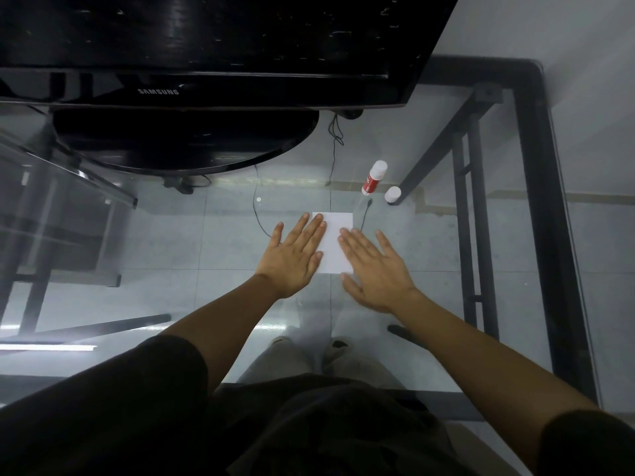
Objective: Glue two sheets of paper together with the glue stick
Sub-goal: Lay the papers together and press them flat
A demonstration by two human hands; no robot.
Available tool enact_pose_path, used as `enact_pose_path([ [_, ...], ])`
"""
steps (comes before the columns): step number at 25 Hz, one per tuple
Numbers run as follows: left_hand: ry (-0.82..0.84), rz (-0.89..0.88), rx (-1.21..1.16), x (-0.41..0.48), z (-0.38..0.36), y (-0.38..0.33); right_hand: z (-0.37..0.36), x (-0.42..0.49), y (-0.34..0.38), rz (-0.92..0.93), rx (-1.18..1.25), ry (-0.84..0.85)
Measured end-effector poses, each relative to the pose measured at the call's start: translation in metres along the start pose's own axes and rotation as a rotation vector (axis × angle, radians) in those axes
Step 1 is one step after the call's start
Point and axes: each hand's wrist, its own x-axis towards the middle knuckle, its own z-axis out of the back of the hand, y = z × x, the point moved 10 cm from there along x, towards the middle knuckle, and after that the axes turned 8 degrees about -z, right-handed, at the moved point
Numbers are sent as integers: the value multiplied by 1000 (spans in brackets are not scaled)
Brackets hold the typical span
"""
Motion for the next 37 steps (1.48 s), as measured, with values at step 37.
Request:
enact_pose_path([
  [37, 149, -389, -34, -8, 0, -25, -14, 24, -25, -48, 228, 148],
])
